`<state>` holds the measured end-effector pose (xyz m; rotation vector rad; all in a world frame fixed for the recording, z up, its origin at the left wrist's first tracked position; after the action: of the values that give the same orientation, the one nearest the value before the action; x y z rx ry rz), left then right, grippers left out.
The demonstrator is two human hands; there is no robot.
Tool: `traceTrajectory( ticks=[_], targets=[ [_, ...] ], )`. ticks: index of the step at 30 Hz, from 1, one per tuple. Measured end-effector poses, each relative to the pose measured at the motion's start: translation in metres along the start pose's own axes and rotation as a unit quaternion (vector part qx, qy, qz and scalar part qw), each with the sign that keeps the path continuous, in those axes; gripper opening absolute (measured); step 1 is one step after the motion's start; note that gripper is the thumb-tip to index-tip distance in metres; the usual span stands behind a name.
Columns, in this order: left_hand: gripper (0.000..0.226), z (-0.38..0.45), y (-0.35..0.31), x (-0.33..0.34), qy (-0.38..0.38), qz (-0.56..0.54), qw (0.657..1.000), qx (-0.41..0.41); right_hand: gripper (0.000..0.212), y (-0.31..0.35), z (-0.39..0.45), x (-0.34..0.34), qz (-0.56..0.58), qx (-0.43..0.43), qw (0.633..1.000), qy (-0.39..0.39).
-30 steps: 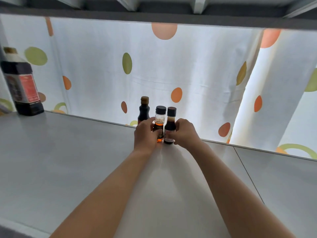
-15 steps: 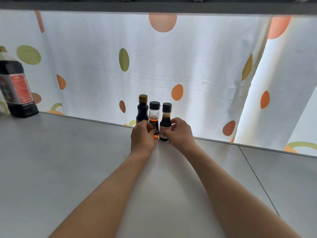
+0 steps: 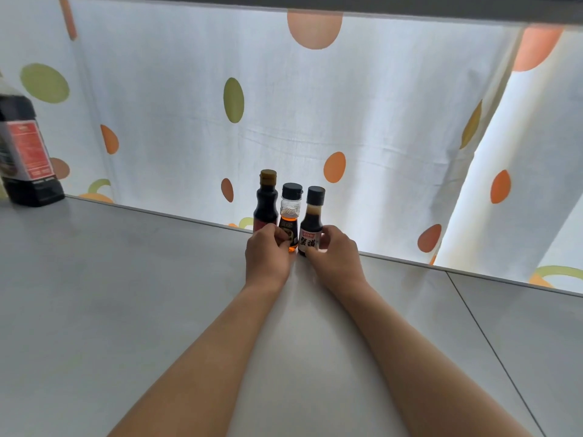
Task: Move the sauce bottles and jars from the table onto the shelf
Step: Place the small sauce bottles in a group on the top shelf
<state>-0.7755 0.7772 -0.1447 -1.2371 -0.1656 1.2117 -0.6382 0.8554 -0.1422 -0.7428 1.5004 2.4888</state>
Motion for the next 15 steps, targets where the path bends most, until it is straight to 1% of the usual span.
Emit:
traceTrajectory(
  ticks=[5,9,12,15],
  targets=[
    [0.008,0.000,0.001,0.001,0.010,0.009,1.000,0.005,0.025,-0.006,0.002,0.000,-0.009,0.024,1.000,-0.007],
    [0.009,-0.003,-0.001,0.000,0.013,0.022,1.000,0.017,0.038,0.001,-0.008,-0.005,-0.045,0.038,0.998,-0.008],
    [0.011,-0.009,-0.013,0.001,0.032,0.079,0.994,0.061,0.041,0.007,-0.029,-0.012,-0.148,0.039,0.988,0.002],
    [0.021,-0.019,-0.025,0.010,0.085,0.164,0.976,0.117,0.028,0.013,-0.058,-0.018,-0.253,0.042,0.966,0.019]
  ],
)
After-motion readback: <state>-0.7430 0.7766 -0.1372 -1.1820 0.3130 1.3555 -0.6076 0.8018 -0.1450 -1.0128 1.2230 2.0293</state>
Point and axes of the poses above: each hand's wrist, its own z-axis towards the middle knuckle, its own x-axis out of the palm, y = z × x, the point moved 7 cm from there along z, towards the middle knuckle, and after that the axes turned 6 degrees about z, right-handed, at the moved point
